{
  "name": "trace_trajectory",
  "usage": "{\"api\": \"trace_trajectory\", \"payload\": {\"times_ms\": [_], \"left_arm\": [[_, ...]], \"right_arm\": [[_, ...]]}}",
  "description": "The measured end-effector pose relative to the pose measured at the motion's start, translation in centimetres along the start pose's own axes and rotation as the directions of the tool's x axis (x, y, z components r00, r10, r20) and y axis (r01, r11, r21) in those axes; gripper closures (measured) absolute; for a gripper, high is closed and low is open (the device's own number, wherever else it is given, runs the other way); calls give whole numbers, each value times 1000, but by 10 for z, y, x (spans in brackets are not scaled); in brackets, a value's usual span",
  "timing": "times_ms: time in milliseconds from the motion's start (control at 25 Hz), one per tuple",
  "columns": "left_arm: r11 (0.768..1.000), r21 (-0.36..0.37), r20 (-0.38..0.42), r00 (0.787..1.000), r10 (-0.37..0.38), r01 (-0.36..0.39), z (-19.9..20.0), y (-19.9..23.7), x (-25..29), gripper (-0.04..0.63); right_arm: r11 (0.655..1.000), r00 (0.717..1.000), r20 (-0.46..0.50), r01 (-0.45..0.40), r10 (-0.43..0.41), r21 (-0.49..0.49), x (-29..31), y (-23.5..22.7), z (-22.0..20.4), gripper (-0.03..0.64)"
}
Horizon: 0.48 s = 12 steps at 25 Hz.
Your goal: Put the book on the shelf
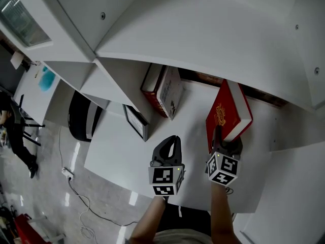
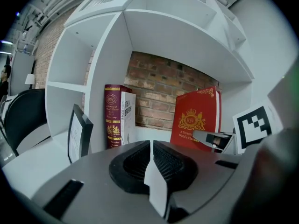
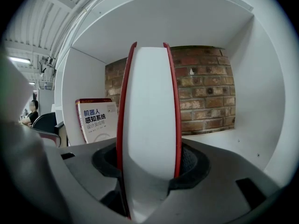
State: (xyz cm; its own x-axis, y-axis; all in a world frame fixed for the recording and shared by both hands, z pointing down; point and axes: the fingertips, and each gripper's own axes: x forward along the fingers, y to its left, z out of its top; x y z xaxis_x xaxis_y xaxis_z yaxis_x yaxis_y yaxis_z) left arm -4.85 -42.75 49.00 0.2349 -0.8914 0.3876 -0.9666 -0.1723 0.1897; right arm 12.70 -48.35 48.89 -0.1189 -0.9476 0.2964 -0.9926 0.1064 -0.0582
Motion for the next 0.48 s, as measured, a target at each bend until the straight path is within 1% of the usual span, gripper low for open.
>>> {"api": "trace_trajectory", "payload": {"times_ms": [200,320,480], "left_arm": [[1000,7,-14,1000,-15,15,0,4,6,563],[1000,12,-15,1000,-20,20,1,8,9,563],[1000,-5,-30,999,-18,18,-3,13,12,563]], "right_arm": [[1000,1000,0,29,-29,-5,15,0,0,371],[1000,1000,3,27,-27,-9,25,2,1,371],[1000,1000,6,25,-25,-11,36,5,2,371]]}}
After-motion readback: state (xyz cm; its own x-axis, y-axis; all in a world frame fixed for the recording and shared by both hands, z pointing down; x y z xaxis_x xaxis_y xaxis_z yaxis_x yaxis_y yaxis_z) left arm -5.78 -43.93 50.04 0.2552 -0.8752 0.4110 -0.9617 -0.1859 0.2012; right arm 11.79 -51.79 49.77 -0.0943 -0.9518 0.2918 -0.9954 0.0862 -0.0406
